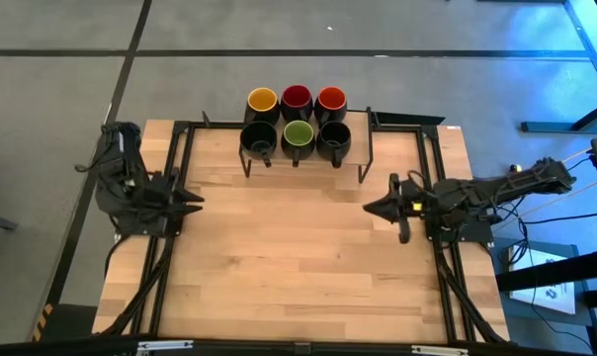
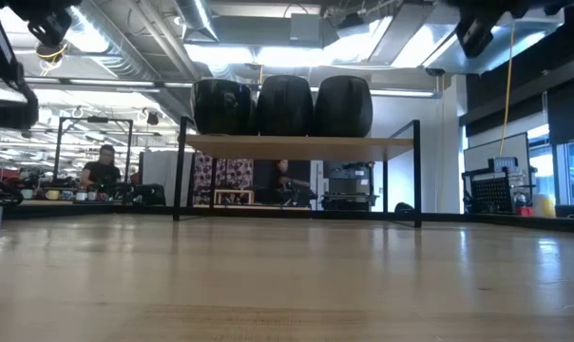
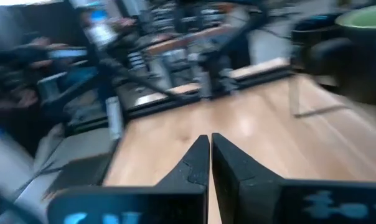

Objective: Place coffee mugs
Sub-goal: Return to Home Position

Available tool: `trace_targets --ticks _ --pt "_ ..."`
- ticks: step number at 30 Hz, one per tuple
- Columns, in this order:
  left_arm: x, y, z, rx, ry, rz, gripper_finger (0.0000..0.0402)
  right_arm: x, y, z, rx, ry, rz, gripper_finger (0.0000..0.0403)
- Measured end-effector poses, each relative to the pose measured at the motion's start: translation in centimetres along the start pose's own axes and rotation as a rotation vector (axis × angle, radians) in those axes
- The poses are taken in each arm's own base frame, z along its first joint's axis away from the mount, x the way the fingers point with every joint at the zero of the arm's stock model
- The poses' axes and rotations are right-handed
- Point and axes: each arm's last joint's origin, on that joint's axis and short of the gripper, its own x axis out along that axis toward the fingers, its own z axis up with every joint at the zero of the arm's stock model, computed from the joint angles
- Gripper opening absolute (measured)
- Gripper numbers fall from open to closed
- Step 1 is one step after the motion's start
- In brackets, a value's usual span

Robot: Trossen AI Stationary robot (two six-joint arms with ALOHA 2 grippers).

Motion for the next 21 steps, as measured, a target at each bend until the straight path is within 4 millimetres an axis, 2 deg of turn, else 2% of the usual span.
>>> trace_targets --ticks 4,7,14,16,21 --pt "-0.4 0.1 0.8 -0.005 -0.031 -0.129 0.0099 -0.8 -0.3 -0.5 -0.032 -0.024 0.063 0.0005" --pt "-0.4 0.2 0.5 0.03 -0.079 -0.148 0.0099 -1.4 -0.7 -1.4 -0.028 -0.051 0.068 0.0005" --pt "0.3 0.8 -2.8 0.008 -0.148 -0.125 0.0099 -2.4 -1.8 -3.9 -0.017 -0.12 0.071 0.0005" --pt "0.7 0.7 -3.3 0.006 -0.156 -0.088 0.0099 -2.5 -2.0 -4.3 -0.015 -0.134 0.083 0.0005" --pt "1.9 0.0 -4.7 -0.011 -0.179 -0.117 0.0099 -2.6 -2.3 -5.1 -0.015 -0.123 0.079 0.0005"
